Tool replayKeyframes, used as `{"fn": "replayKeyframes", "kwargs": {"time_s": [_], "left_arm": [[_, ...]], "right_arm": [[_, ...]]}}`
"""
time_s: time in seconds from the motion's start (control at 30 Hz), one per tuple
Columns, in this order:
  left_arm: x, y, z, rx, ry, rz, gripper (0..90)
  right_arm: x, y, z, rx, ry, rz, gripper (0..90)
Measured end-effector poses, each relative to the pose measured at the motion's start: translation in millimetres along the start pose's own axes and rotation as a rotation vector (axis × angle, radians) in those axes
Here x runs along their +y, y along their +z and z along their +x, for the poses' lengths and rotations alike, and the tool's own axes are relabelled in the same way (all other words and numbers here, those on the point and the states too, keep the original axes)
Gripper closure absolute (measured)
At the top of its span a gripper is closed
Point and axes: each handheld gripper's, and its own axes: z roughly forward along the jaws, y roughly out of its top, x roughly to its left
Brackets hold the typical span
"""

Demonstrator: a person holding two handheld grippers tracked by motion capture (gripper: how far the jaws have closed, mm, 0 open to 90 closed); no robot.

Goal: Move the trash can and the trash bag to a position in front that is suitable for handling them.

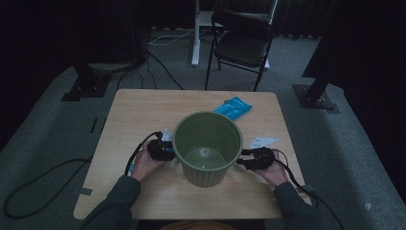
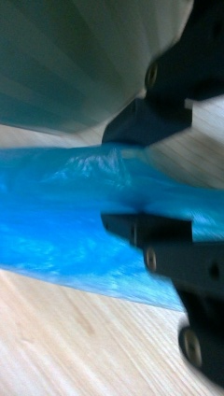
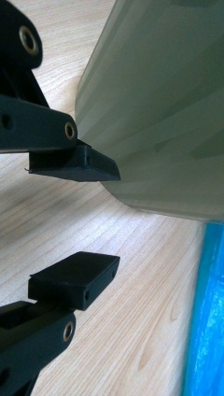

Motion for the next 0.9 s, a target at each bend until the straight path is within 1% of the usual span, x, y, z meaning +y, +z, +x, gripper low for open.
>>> {"fn": "replayKeyframes", "kwargs": {"time_s": [0.03,0.07,0.13,0.23,0.33,0.4,0.47,0.53,0.7,0.77,0.8,0.83,0.87,0.9], "left_arm": [[-2.9,-0.9,0.6,0.017,0.008,0.023,66.8],[-4.3,-3.0,1.9,0.02,0.002,0.03,79.7],[-9.0,-8.5,5.4,0.033,-0.008,0.037,85.8],[-19.3,-19.9,11.3,0.052,-0.022,0.044,89.0],[-34.5,-32.2,15.8,0.066,-0.024,0.058,89.0],[-46.4,-41.0,18.4,0.061,-0.029,0.065,88.4],[-57.5,-49.8,20.4,0.069,-0.038,0.067,87.3],[-67.6,-58.1,22.6,0.074,-0.068,0.068,83.6],[-89.4,-74.9,26.2,0.08,-0.112,0.058,82.7],[-93.7,-80.5,27.3,0.07,-0.13,0.035,78.8],[-93.7,-80.5,27.3,0.07,-0.13,0.035,72.4],[-95.3,-87.8,28.6,0.051,-0.15,-0.008,72.4],[-95.2,-91.4,29.1,0.043,-0.155,-0.03,61.2],[-94.2,-96.4,29.1,0.034,-0.163,-0.06,61.2]], "right_arm": [[-0.1,0.3,0.4,0.0,0.0,0.002,52.2],[-0.3,0.2,1.0,-0.003,-0.001,0.005,52.2],[-0.4,-0.3,1.1,-0.004,0.0,0.005,52.2],[-0.6,-0.9,0.6,-0.005,0.003,0.005,52.2],[-1.2,-1.7,-0.6,-0.006,0.007,0.001,52.2],[-1.4,-2.4,-1.5,-0.007,0.011,-0.002,52.2],[-1.3,-3.0,-1.9,-0.007,0.016,-0.007,52.2],[-1.2,-3.0,-2.0,-0.007,0.016,-0.007,52.3],[-0.9,-1.9,-1.5,-0.004,0.014,-0.004,52.3],[-0.7,-2.1,-1.6,-0.002,0.014,-0.006,52.4],[-0.7,-2.1,-1.6,-0.002,0.014,-0.006,52.4],[-0.7,-2.2,-1.7,-0.002,0.015,-0.007,52.3],[-0.7,-2.3,-2.1,0.0,0.017,-0.008,52.3],[-0.7,-2.3,-2.1,0.0,0.017,-0.008,52.3]]}}
